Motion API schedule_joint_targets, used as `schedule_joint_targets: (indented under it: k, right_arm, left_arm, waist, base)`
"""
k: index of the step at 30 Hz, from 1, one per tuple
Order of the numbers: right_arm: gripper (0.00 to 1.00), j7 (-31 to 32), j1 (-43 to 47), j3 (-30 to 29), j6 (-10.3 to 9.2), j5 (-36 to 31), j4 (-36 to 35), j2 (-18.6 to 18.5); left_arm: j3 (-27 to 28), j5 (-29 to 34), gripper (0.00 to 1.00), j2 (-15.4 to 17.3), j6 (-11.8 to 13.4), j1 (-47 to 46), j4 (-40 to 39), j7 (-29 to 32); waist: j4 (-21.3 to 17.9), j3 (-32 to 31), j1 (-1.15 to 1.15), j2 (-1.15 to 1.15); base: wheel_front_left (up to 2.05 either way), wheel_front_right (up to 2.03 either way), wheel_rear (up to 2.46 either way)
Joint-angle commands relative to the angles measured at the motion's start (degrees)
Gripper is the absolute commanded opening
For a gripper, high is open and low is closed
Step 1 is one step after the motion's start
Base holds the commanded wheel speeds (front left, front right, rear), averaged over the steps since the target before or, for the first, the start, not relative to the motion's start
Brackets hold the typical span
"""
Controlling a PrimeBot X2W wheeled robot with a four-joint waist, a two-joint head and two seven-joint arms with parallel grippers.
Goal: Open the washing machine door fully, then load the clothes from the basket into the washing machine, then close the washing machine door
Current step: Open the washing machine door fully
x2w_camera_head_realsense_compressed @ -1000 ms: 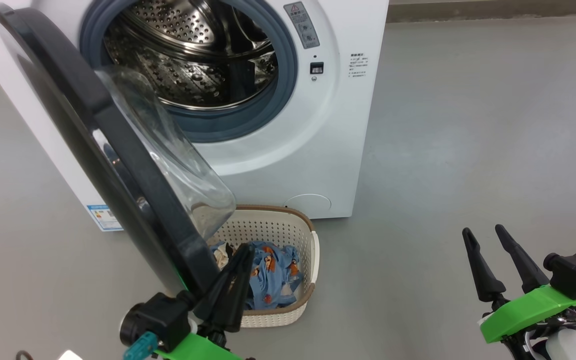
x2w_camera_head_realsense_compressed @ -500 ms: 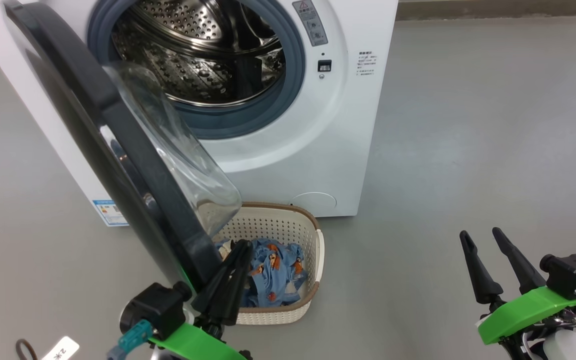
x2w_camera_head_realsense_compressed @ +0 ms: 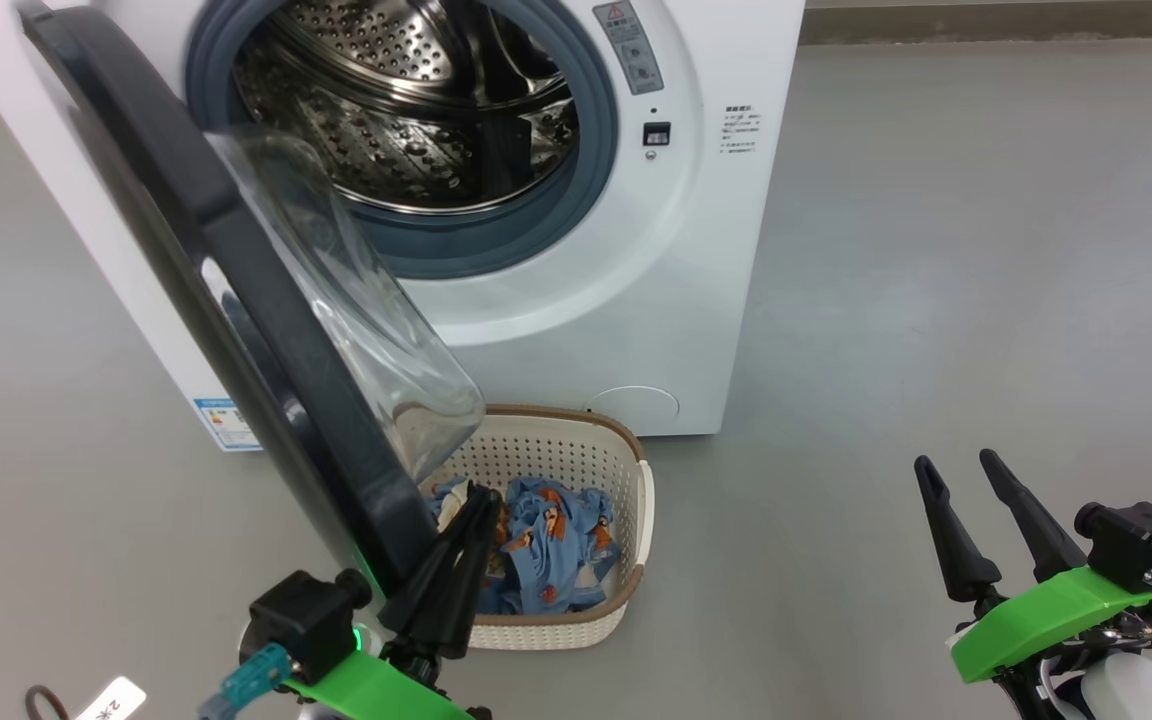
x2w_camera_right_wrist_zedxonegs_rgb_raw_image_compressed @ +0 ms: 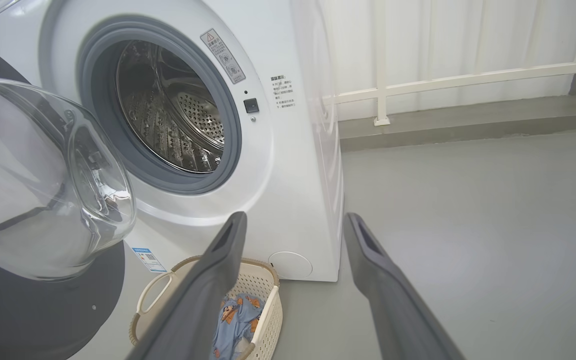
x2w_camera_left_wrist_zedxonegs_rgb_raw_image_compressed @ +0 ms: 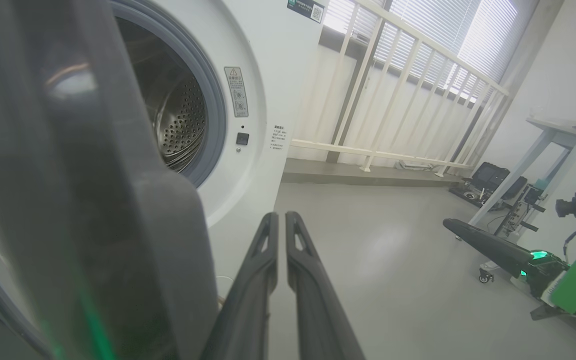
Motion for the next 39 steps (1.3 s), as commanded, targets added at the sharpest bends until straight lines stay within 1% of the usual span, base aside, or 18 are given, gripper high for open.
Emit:
schedule_joint_targets:
  k: [1,8,23,30,39]
  right_arm:
    - [1.00,-0.71,-1.24,0.40,0.33,0.49,-0.98,-0.50]
    - [1.00,-0.71,-1.25,-0.03,0.33,0.35,-1.02,0.22]
    - [1.00,-0.71,-0.59,-1.32,0.33,-0.60,-1.26,0.77]
    - [1.00,-0.71,-0.26,-1.46,0.33,-0.62,-1.31,0.99]
    - [1.00,-0.71,-0.04,-1.65,0.33,-0.70,-1.47,1.98]
  left_arm:
    - [4.56,-1.01,0.00,1.80,1.38,-1.45,-0.86,-0.50]
    - [5.71,-1.86,0.00,2.97,2.11,0.05,-1.86,-0.27]
    - [7.12,-2.83,0.00,4.83,4.09,2.94,-4.36,0.92]
    - [9.11,-3.77,0.00,6.13,5.31,3.95,-5.04,1.23]
    - [12.79,-4.87,0.00,9.14,6.72,3.39,-4.68,2.10]
  waist:
    - [0.35,0.00,0.00,0.00]
    - [2.77,-0.18,0.00,0.00]
    - [9.33,-1.38,0.00,0.00]
    - [12.17,-1.60,0.00,0.00]
    - [15.43,-1.70,0.00,0.00]
  base:
    - [0.00,0.00,0.00]
    - [0.00,0.00,0.00]
    - [0.00,0.00,0.00]
    - [0.00,0.00,0.00]
    - [0.00,0.00,0.00]
